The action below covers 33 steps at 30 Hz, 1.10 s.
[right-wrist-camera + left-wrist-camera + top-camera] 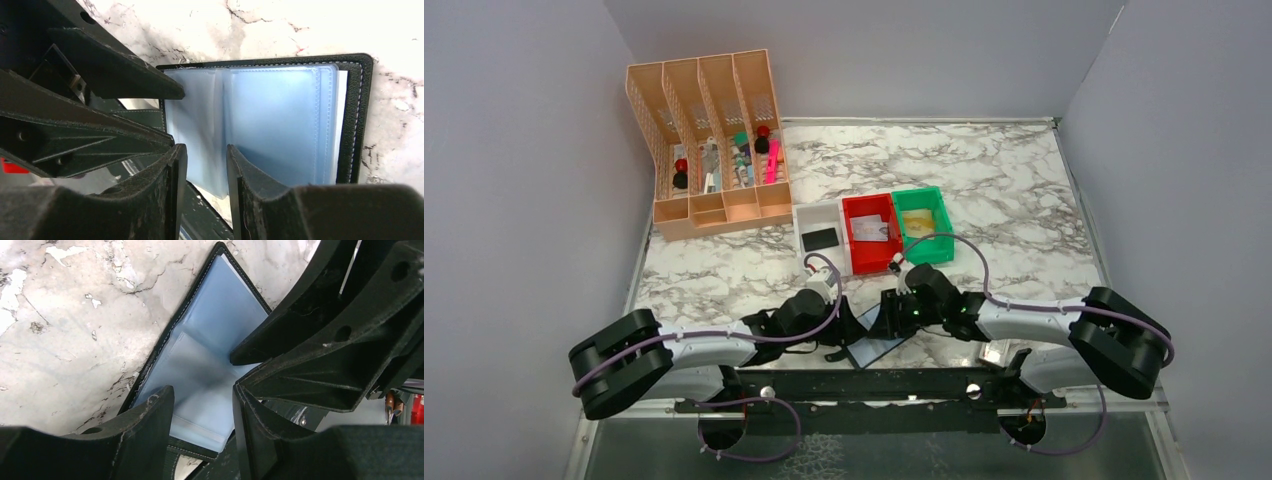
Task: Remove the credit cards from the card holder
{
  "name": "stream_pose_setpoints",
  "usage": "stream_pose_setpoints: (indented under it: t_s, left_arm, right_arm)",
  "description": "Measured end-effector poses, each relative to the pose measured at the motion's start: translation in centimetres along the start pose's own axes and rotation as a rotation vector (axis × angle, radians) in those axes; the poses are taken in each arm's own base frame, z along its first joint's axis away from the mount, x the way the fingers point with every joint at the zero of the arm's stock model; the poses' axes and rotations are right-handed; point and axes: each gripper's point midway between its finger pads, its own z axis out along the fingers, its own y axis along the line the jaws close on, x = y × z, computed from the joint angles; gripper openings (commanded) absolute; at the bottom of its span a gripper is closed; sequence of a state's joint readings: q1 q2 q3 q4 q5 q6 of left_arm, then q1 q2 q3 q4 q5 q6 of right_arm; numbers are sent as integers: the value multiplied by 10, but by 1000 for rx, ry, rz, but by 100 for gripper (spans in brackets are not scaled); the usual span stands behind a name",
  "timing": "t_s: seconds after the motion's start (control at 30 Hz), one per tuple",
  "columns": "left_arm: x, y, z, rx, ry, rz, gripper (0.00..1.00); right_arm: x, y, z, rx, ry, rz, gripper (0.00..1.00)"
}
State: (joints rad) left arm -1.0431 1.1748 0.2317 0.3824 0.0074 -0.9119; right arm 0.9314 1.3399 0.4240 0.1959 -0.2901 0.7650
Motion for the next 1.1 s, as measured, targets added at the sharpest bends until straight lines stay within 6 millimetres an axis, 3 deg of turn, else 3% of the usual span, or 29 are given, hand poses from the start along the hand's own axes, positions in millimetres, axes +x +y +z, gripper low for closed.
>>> stream_pose_setpoints:
  t_s: [0.23,0.4,0.6,0.83,1.1]
  left_arm:
    - [0,-1,3,-5,7,5,50]
    - [1,-3,4,-3,12,11,50]
    - [0,-3,2,-3,9,11,50]
    - [-15,-13,-10,20,-55,12,53]
    - [-18,-13,-13,15,-73,15,54]
  right_arm:
    - [-3,-2,4,68,12,-128,36]
    - [-6,-3,13,101,24,-173,17]
    - [-9,-6,9,124,-15,-166,7]
    - [-1,-21,2,110,-63,3,5]
    - [-5,-39,-7,-77,-129,330,5]
